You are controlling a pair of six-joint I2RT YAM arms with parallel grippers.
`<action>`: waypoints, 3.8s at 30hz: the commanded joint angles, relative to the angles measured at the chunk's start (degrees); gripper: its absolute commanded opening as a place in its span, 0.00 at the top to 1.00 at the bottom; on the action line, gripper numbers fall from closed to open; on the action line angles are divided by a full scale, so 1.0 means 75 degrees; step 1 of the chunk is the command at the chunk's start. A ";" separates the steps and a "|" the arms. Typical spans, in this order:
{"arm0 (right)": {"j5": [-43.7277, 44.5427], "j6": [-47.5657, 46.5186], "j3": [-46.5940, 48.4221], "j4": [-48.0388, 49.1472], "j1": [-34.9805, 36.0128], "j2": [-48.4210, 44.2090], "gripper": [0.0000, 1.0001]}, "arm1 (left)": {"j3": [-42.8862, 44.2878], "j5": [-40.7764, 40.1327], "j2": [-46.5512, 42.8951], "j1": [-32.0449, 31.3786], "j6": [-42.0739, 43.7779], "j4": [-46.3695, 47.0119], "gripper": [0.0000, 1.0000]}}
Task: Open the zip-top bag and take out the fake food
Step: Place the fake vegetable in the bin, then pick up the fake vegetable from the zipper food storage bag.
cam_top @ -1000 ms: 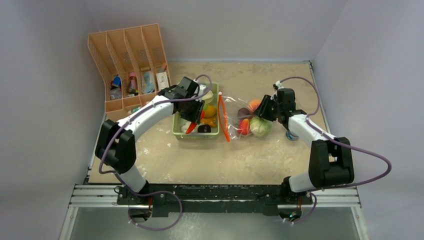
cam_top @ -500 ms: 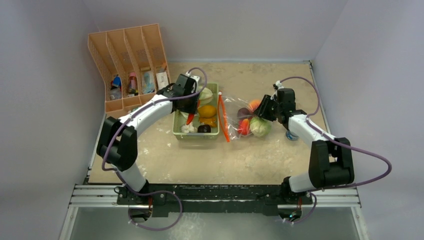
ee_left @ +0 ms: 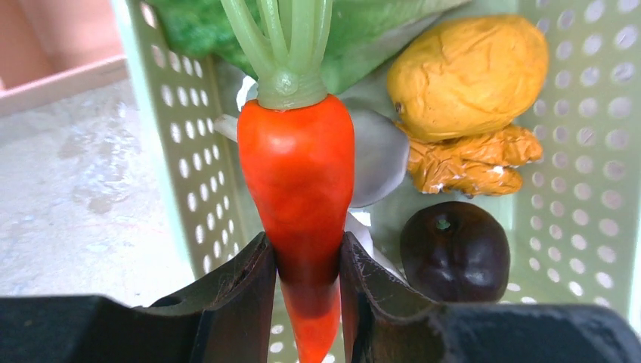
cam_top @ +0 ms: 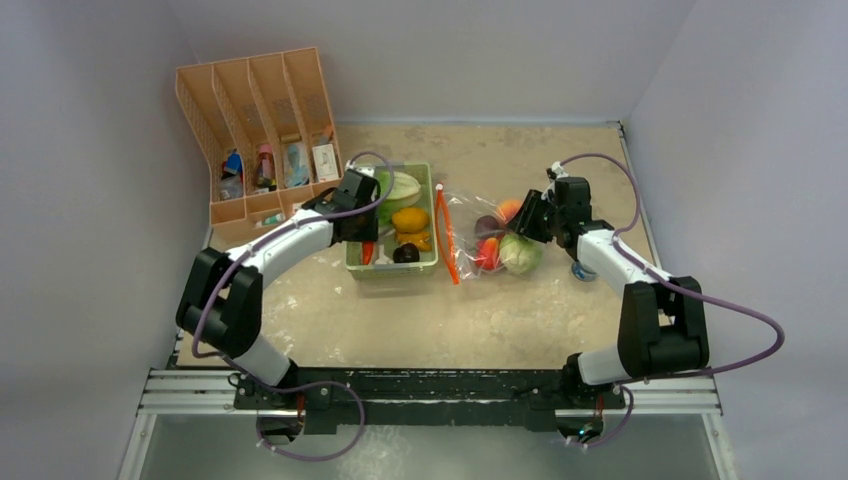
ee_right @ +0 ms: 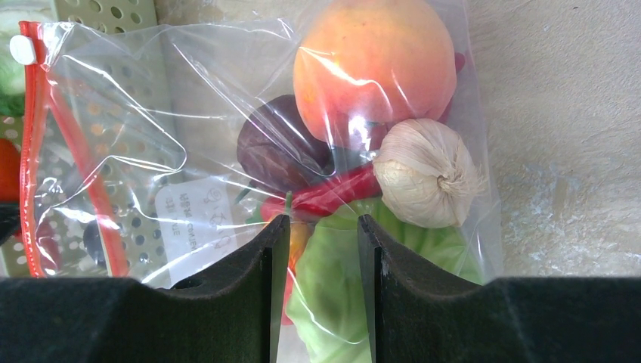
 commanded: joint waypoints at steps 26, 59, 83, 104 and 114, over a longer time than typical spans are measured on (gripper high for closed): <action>-0.0366 -0.0153 0.0533 -0.0318 -0.0023 -0.0430 0.55 | 0.0774 0.0053 -0.1455 0.0079 -0.0685 0.0349 0.36; 0.1394 0.0167 0.0281 -0.0812 -0.0024 -0.1669 0.50 | 0.1524 0.3055 0.0795 -0.1008 -0.2428 0.1118 0.81; 0.2440 0.1178 -0.0937 -0.0472 -0.0163 -0.2617 0.37 | 0.1654 0.4801 0.2125 -0.1865 -0.3973 0.4482 0.64; 0.1376 0.0919 -0.1062 -0.0387 -0.0164 -0.1737 0.37 | 0.2346 0.3712 0.3144 -0.2334 -0.2709 0.2883 0.44; 0.0887 0.0774 -0.1549 -0.0240 -0.0164 -0.1623 0.39 | 0.2192 0.3980 0.3352 -0.2441 -0.3188 0.3692 0.32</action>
